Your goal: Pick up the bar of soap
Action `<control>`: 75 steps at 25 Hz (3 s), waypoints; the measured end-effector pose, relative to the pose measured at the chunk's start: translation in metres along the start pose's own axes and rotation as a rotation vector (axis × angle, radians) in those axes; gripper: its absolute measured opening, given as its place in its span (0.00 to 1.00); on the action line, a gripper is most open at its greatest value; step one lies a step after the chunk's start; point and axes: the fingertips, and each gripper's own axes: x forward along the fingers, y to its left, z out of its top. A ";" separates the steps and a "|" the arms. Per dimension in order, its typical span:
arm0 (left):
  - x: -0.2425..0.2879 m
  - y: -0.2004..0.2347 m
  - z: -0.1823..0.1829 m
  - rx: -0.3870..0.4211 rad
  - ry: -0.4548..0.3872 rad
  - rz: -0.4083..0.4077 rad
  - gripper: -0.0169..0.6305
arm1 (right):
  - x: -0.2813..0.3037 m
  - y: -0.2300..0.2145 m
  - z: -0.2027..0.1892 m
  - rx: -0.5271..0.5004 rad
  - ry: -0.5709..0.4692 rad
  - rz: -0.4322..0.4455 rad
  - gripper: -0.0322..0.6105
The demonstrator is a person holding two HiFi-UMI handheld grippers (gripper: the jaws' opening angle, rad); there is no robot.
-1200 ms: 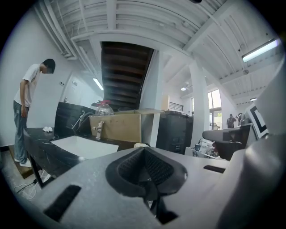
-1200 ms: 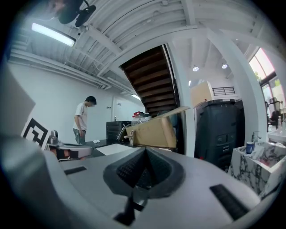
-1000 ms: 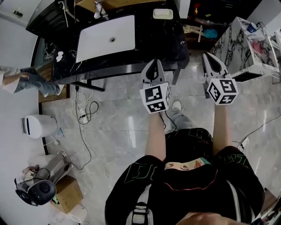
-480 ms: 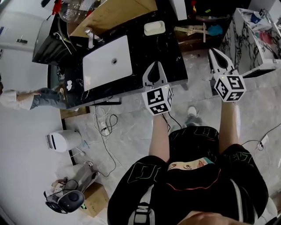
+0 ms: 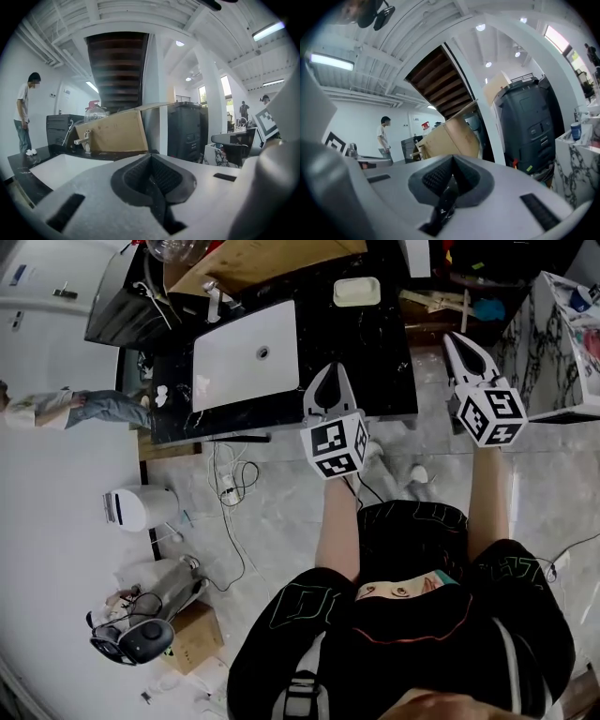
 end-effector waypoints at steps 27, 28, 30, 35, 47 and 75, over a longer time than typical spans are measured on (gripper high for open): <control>0.103 0.036 -0.017 -0.078 0.052 -0.068 0.04 | 0.100 -0.017 -0.007 -0.012 0.048 -0.016 0.06; 0.106 0.039 -0.019 -0.084 0.056 -0.069 0.04 | 0.107 -0.016 -0.007 -0.014 0.050 -0.013 0.06; 0.112 0.048 -0.021 -0.097 0.061 -0.066 0.04 | 0.119 -0.013 -0.005 -0.022 0.055 -0.007 0.06; 0.126 0.064 -0.026 -0.123 0.067 -0.067 0.04 | 0.148 -0.012 -0.003 -0.036 0.070 -0.012 0.06; 0.152 0.103 -0.025 -0.199 0.050 -0.064 0.04 | 0.228 0.014 0.001 -0.266 0.214 0.125 0.06; 0.255 0.155 -0.029 -0.321 0.042 -0.169 0.04 | 0.311 0.044 -0.134 -0.928 1.124 0.596 0.32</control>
